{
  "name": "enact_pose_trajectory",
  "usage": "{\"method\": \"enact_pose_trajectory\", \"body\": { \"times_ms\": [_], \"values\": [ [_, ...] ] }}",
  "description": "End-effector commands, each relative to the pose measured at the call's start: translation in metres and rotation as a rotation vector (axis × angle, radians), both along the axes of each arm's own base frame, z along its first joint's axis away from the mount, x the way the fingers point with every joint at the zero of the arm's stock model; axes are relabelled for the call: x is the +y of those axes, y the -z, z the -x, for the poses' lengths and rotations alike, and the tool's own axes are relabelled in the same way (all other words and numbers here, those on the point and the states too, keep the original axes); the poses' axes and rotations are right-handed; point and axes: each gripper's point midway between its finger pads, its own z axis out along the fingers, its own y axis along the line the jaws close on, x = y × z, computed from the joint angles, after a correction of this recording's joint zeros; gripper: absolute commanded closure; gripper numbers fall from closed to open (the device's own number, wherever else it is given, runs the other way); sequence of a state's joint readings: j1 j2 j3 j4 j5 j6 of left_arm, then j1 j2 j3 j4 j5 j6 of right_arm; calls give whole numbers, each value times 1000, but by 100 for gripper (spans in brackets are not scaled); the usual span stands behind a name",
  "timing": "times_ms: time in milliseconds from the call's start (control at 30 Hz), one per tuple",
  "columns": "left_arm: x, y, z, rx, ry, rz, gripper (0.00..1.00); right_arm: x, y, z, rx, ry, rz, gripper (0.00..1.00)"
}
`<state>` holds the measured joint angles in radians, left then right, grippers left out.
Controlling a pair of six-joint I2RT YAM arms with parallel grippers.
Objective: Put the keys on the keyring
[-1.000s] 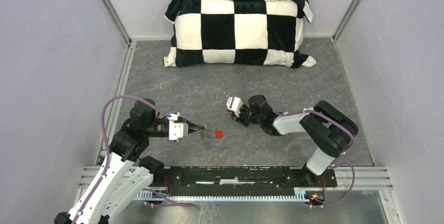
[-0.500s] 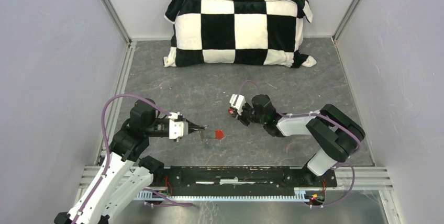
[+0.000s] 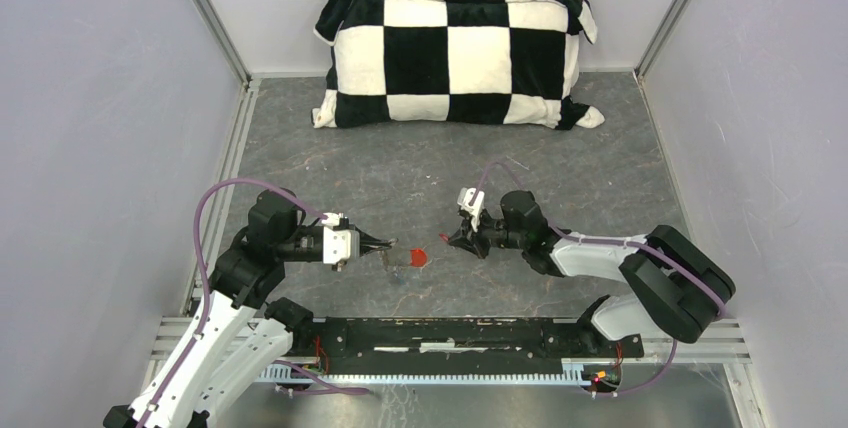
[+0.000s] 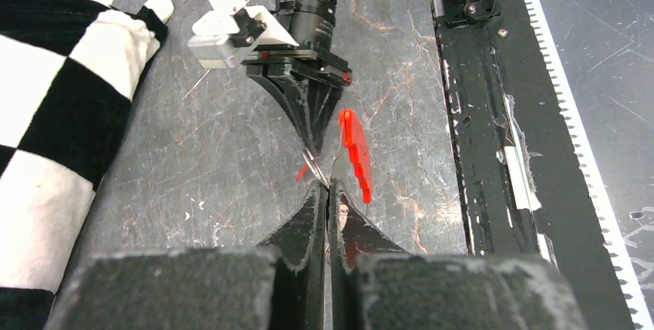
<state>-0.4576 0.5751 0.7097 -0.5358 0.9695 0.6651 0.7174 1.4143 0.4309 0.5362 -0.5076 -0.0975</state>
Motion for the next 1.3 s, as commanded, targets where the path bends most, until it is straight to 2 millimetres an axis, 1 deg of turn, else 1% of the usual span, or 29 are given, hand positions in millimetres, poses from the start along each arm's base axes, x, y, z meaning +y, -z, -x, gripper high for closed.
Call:
{"method": "enact_pose_trajectory", "body": {
  "times_ms": [0,67,133,200,267,300,333,400,533,667,767,867,933,1167,1267],
  "values": [
    [-3,-16,-2,-28,-2,40,98,-6,10,32,125,-62,-11,100],
    [-3,-17,-2,-27,0,44,98,-10,17,41,159,-74,0,100],
    [-4,-17,-3,-29,0,46,98,-14,25,42,177,-58,26,100],
    [-4,-18,-4,-30,-1,48,98,-15,29,38,177,-38,38,99],
    [-5,-18,-4,-26,1,49,98,-13,28,34,172,-25,34,93],
    [-5,-18,-4,-25,1,50,98,-13,27,32,172,-19,35,88],
    [-5,-18,-4,-25,2,50,98,-12,27,30,170,-16,35,85],
    [-5,-18,-4,-26,0,50,98,-12,27,27,165,-7,45,81],
    [-5,-18,-4,-27,0,50,98,-18,30,21,149,36,77,72],
    [-5,-19,-4,-27,4,50,98,-21,24,18,125,67,62,61],
    [-5,-19,-4,-25,5,50,98,-27,19,17,85,96,40,56],
    [-5,-19,-4,-26,5,50,98,-31,10,17,32,111,1,54],
    [-5,-19,-3,-24,5,51,98,-31,6,21,16,94,-24,54],
    [-5,-20,-4,-26,4,51,98,-27,12,32,53,52,-44,54],
    [-5,-20,-4,-26,5,51,98,-24,13,35,95,55,-64,54]
  ]
}}
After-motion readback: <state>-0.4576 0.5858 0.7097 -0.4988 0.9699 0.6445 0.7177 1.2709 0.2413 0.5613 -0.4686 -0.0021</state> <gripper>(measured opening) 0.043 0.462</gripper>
